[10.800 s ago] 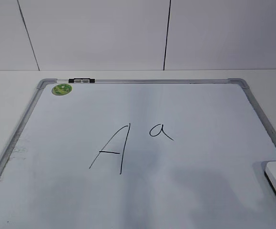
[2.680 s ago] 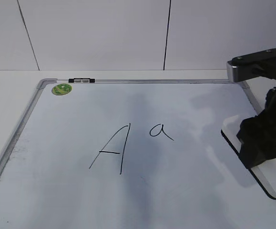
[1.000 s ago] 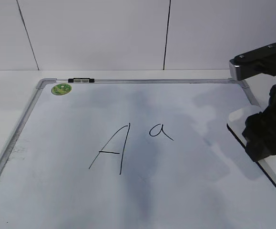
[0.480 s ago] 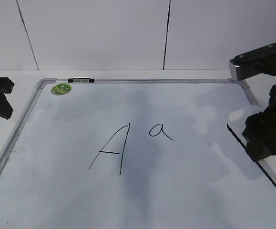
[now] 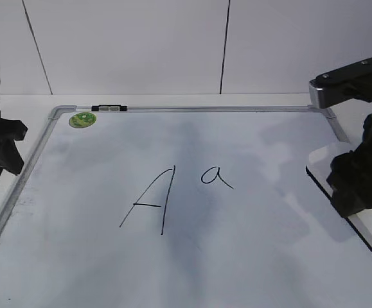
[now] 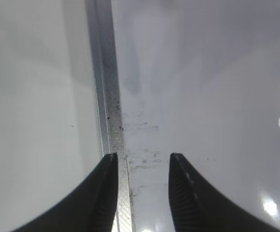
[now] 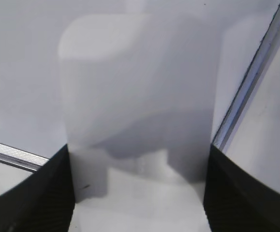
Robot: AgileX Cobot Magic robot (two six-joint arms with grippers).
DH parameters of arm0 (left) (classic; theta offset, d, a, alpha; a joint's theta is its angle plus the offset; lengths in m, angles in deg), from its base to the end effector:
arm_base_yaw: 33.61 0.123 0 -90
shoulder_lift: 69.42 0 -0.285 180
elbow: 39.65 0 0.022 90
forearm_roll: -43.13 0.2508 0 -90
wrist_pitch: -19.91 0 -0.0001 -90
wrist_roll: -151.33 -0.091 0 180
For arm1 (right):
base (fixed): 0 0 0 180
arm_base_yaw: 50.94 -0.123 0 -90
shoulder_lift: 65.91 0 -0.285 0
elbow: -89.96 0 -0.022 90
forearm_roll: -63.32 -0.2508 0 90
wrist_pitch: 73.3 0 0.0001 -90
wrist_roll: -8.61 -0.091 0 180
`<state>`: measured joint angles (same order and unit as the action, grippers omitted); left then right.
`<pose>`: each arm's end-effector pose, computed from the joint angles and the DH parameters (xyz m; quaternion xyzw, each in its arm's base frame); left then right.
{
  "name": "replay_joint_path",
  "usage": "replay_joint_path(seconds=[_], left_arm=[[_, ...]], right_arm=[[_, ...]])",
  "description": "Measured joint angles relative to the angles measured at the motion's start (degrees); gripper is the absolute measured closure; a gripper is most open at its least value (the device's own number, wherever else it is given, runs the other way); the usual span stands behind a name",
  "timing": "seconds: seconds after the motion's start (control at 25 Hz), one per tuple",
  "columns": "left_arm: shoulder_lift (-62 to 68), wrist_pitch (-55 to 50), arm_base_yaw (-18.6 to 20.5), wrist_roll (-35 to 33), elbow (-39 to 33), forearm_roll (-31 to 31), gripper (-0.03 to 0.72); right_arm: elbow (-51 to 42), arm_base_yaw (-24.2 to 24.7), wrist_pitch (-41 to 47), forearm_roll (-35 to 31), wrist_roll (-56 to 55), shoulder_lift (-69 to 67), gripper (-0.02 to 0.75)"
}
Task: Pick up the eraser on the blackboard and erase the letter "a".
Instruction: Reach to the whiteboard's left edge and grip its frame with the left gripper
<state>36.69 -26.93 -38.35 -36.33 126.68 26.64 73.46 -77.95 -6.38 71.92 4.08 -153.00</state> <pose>0.3273 -0.0461 0.2052 0.0214 0.9864 -0.1123 0.1182 0.2281 0.1022 0.2812 -0.2168 0.9701 -0.0461 0.0987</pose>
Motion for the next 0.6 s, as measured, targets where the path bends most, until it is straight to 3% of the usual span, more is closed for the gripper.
replay_joint_path(seconds=[0.24,0.6], left_arm=[[4.6,0.3,0.1,0.8,0.0,1.7,0.412],[5.3,1.6,3.4,3.1,0.2,2.2,0.412]], right_arm=[[0.0,0.0,0.0,0.0,0.0,0.0,0.206],[0.0,0.0,0.1,0.0,0.0,0.0,0.206]])
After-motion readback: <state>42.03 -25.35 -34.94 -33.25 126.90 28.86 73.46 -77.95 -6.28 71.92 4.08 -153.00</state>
